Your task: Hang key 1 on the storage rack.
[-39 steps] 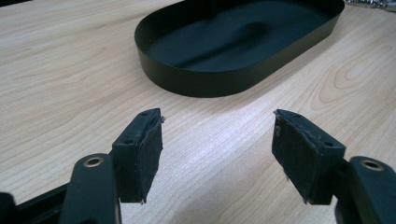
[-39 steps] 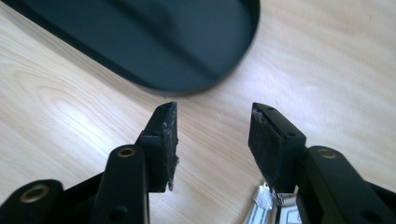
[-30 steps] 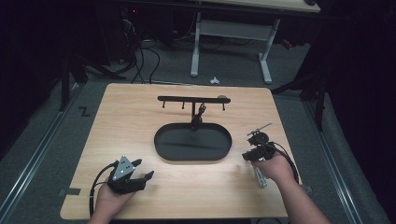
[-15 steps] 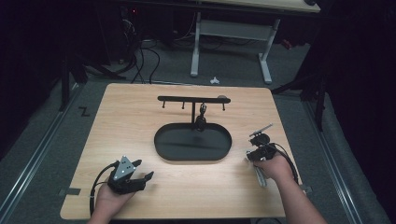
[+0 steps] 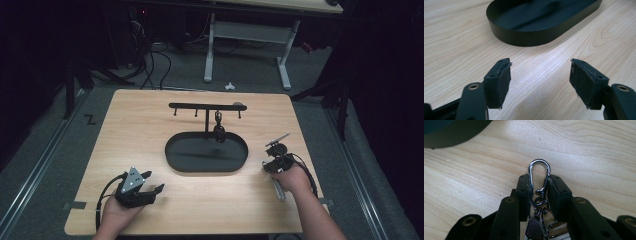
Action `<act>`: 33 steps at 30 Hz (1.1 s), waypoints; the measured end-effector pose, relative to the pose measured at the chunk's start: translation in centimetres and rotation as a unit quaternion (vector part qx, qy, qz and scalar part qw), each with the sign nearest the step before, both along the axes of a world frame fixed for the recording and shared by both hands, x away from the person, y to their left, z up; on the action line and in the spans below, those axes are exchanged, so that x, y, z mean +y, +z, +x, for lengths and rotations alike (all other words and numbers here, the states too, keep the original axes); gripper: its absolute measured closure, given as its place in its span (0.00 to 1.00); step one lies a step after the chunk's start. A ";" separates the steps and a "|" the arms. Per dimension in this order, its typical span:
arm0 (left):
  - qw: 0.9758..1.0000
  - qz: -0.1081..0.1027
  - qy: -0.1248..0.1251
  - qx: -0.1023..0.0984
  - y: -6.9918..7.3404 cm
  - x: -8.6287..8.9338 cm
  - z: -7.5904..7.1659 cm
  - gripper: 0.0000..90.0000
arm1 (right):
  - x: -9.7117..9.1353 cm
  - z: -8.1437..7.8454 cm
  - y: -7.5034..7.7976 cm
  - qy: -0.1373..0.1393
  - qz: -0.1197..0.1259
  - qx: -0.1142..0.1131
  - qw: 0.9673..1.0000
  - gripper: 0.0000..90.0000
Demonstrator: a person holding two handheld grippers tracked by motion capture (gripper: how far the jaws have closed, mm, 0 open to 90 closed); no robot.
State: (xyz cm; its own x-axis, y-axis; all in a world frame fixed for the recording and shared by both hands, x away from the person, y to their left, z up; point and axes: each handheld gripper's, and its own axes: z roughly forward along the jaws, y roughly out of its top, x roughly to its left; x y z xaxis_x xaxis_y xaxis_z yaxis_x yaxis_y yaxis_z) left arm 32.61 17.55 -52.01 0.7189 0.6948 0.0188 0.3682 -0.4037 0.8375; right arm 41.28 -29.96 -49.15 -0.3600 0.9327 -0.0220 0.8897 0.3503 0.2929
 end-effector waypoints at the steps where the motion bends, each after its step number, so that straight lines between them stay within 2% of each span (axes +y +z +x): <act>1: 1.000 0.000 0.000 0.001 0.0 0.0 0.0 0.38 | 0.0 -0.1 -0.1 -0.001 0.005 -0.005 1.000 0.80; 6: 1.000 -0.002 -0.003 0.001 0.1 -0.1 -0.1 0.38 | -0.1 -0.3 -0.1 -0.006 0.008 -0.012 1.000 0.80; 9: 1.000 -0.004 -0.001 -0.001 0.2 0.0 -0.2 0.38 | -0.2 -0.1 0.0 -0.014 0.012 -0.001 1.000 0.81; 11: 1.000 -0.004 -0.001 0.000 0.1 0.1 -0.2 0.38 | -0.6 0.1 0.1 -0.021 0.029 0.011 0.999 0.81; 15: 1.000 0.001 -0.004 0.003 -0.1 0.0 0.0 0.38 | -1.5 0.3 0.2 -0.038 0.057 0.014 0.998 0.84; 23: 1.000 0.002 -0.007 0.002 -0.1 -0.2 -0.1 0.38 | -2.0 0.2 0.2 -0.042 0.065 0.011 0.997 0.84; 24: 1.000 0.004 -0.009 0.003 -0.1 -0.2 -0.1 0.38 | -2.0 0.2 0.3 -0.043 0.065 0.012 0.997 0.86; 25: 1.000 0.005 -0.010 0.003 -0.1 -0.2 -0.1 0.38 | -2.2 0.1 0.5 -0.042 0.071 0.005 0.997 0.93; 26: 1.000 0.005 -0.010 0.003 -0.2 -0.3 -0.1 0.38 | -2.2 0.1 0.6 -0.049 0.078 0.001 0.996 0.94; 33: 1.000 0.010 -0.014 0.004 -0.3 -0.4 -0.1 0.38 | -2.5 0.1 0.5 -0.052 0.059 0.002 0.997 0.95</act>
State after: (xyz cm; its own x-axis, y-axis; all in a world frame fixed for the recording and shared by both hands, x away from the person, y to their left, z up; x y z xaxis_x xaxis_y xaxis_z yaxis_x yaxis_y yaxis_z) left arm 32.54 17.11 -52.28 0.7383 0.6739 0.0266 0.3637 -0.4311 0.8257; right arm 41.36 -32.51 -48.69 -0.2607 0.9610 0.0921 0.9207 0.2188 0.3233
